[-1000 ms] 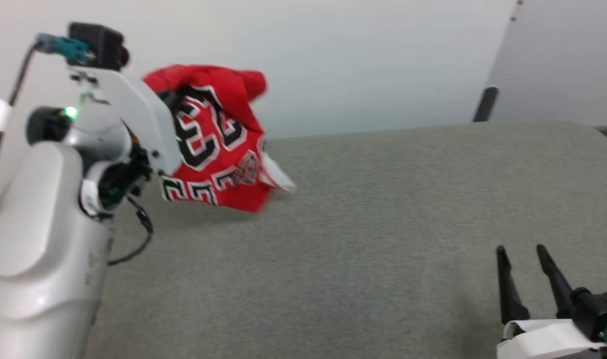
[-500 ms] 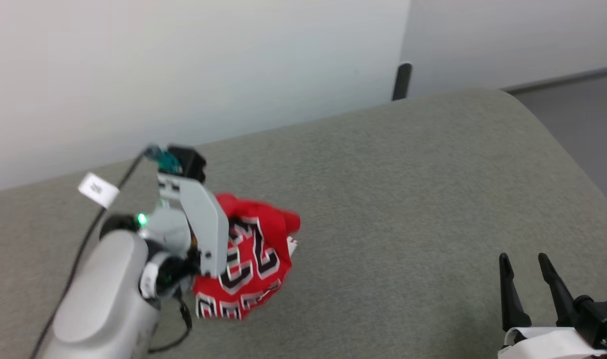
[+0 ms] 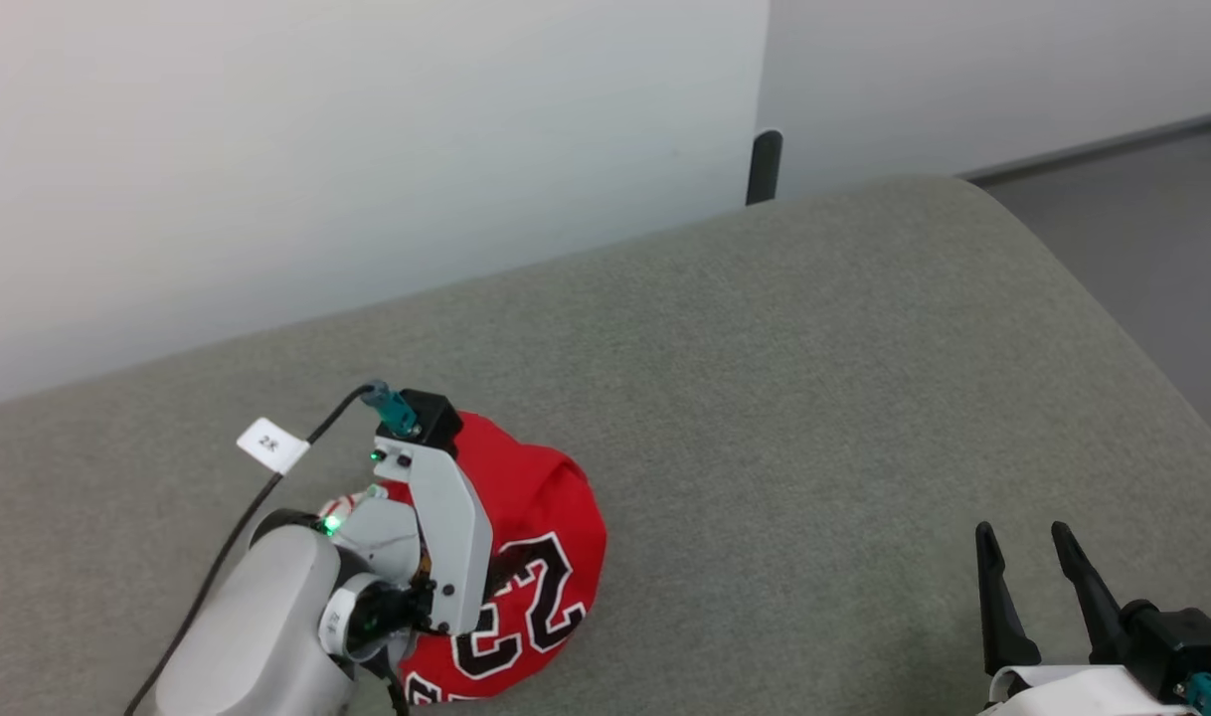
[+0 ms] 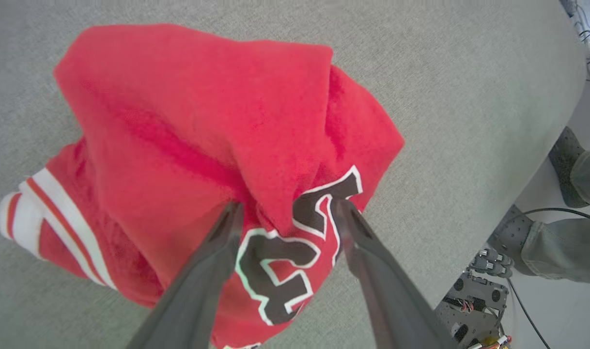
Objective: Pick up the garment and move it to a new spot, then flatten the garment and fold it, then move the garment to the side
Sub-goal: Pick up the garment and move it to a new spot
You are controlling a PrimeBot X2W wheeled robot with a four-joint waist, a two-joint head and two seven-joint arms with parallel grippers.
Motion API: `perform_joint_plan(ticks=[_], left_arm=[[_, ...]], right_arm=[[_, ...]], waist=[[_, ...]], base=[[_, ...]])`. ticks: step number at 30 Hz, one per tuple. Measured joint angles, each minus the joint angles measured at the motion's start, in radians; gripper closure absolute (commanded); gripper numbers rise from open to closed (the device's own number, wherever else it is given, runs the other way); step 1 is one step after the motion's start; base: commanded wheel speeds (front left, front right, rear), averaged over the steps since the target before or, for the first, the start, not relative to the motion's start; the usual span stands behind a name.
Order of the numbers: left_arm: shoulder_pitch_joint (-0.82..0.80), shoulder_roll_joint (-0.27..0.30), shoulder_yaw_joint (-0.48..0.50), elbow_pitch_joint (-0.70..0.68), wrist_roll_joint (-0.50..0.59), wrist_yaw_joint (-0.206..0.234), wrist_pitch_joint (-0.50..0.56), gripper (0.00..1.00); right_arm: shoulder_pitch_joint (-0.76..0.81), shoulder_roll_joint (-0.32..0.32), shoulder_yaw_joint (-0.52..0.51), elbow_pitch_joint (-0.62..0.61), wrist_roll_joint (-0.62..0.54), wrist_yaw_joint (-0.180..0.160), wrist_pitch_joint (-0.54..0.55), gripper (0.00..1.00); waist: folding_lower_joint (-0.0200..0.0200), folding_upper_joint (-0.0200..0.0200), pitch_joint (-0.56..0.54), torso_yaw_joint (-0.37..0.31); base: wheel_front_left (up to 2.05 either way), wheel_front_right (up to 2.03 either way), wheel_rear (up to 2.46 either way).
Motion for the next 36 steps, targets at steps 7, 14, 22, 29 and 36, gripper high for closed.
perform_joint_plan(ticks=[7, 14, 22, 29, 36], left_arm=[[-0.022, 0.014, 0.026, -0.055, -0.011, -0.002, -0.042, 0.0], [-0.021, 0.027, 0.08, -0.112, 0.018, -0.001, -0.239, 0.0], [0.067, 0.058, 0.112, -0.162, 0.077, -0.019, -0.538, 0.0], [0.177, 0.076, 0.137, -0.157, 0.112, -0.023, -0.77, 0.0], [0.281, 0.078, 0.173, -0.11, 0.12, -0.009, -0.911, 0.0]], right_arm=[[0.005, 0.0, 0.006, -0.007, -0.007, 0.0, 0.0, 0.0], [0.012, 0.0, 0.023, -0.032, -0.017, 0.0, -0.003, 0.0], [0.043, 0.001, 0.013, -0.041, -0.023, 0.0, -0.005, 0.0], [0.069, 0.0, -0.01, -0.039, -0.024, 0.0, -0.006, 0.0], [0.092, 0.0, -0.032, -0.031, -0.04, 0.0, -0.007, 0.0]], waist=[[0.0, 0.0, -0.033, 0.049], [0.0, 0.0, -0.065, 0.112], [0.0, -0.0001, -0.093, 0.196], [0.0, 0.0, -0.111, 0.27], [0.0, 0.0, -0.13, 0.333]], base=[[0.0, 0.0, 0.0], [0.0, 0.0, 0.0], [0.0, 0.0, 0.0], [0.0, 0.0, 0.0], [0.0, 0.0, 0.0]])
